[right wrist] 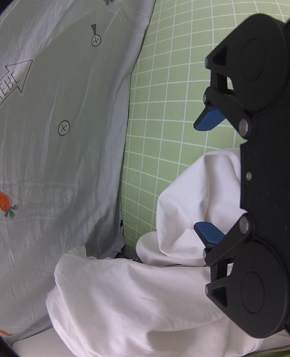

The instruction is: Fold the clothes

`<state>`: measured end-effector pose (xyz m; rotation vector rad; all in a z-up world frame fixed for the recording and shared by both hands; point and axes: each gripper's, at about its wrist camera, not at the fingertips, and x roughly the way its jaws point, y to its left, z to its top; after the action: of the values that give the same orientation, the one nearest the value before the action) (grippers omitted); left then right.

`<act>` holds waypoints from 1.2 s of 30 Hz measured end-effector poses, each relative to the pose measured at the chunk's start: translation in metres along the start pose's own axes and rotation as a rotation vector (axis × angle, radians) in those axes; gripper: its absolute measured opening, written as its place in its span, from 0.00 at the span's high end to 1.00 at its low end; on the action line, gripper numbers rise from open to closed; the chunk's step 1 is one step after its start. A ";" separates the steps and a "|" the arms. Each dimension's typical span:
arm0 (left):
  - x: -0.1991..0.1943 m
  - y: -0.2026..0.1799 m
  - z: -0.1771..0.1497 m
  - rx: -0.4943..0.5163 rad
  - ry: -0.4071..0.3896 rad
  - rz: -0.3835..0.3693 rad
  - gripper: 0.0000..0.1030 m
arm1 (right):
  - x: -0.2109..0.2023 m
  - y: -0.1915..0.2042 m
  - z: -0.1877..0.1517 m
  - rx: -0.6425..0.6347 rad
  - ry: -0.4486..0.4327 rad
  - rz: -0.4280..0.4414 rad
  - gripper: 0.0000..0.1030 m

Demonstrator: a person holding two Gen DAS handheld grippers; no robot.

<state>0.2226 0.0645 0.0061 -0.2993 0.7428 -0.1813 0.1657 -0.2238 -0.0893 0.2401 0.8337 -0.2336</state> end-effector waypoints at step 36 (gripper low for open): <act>-0.098 -0.223 -0.205 0.290 0.315 -0.203 0.41 | -0.155 -0.254 -0.169 0.231 0.087 -0.138 0.10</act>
<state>-0.0020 -0.1615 -0.0008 -0.0676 0.9844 -0.5322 -0.1285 -0.3964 -0.1117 0.4117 0.9109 -0.4520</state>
